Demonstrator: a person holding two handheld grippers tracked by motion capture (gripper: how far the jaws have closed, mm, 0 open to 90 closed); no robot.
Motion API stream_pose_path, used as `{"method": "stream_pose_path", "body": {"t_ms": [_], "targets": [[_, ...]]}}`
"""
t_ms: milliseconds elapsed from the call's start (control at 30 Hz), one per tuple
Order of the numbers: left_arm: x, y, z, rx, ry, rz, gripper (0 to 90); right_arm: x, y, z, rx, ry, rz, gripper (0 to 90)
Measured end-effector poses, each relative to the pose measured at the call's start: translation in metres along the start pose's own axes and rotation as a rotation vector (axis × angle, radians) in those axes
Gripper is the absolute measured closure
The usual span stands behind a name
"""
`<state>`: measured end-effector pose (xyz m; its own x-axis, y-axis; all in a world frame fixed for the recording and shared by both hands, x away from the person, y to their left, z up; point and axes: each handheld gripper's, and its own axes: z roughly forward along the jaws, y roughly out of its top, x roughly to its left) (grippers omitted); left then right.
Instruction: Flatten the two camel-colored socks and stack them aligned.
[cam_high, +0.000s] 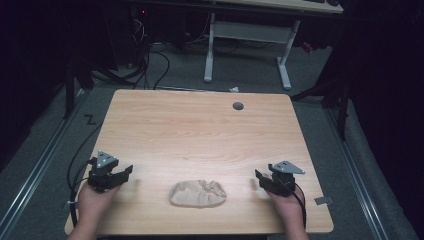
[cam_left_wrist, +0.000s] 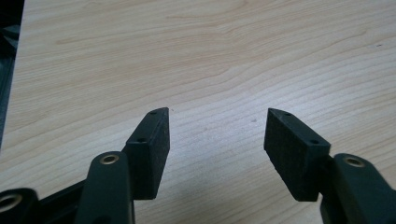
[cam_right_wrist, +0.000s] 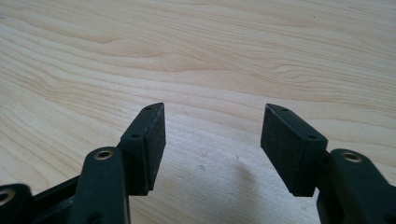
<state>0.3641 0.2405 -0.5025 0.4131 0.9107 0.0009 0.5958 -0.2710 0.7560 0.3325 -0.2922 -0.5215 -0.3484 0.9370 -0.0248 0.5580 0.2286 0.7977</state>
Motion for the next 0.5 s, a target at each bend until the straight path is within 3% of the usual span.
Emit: {"method": "stream_pose_path", "body": {"t_ms": [100, 233, 300, 433, 500], "targets": [[-0.005, 0.001, 0.001, -0.008, -0.003, 0.017, 41.0, 0.007, 0.001, -0.002, -0.011, 0.019, -0.015, 41.0], [-0.007, 0.001, 0.005, 0.009, -0.016, 0.029, 40.6, 0.03, 0.008, -0.007, -0.014, 0.074, -0.047, 41.9], [-0.008, 0.001, 0.005, 0.007, -0.023, 0.022, 40.6, 0.053, 0.01, -0.01, -0.009, 0.175, -0.06, 43.3], [-0.01, 0.003, 0.001, -0.011, -0.03, 0.029, 40.7, 0.096, 0.011, -0.009, 0.019, 0.32, -0.139, 45.8], [-0.013, 0.003, -0.001, -0.018, -0.037, 0.037, 40.9, 0.109, 0.011, -0.008, 0.029, 0.328, -0.184, 46.7]]}}
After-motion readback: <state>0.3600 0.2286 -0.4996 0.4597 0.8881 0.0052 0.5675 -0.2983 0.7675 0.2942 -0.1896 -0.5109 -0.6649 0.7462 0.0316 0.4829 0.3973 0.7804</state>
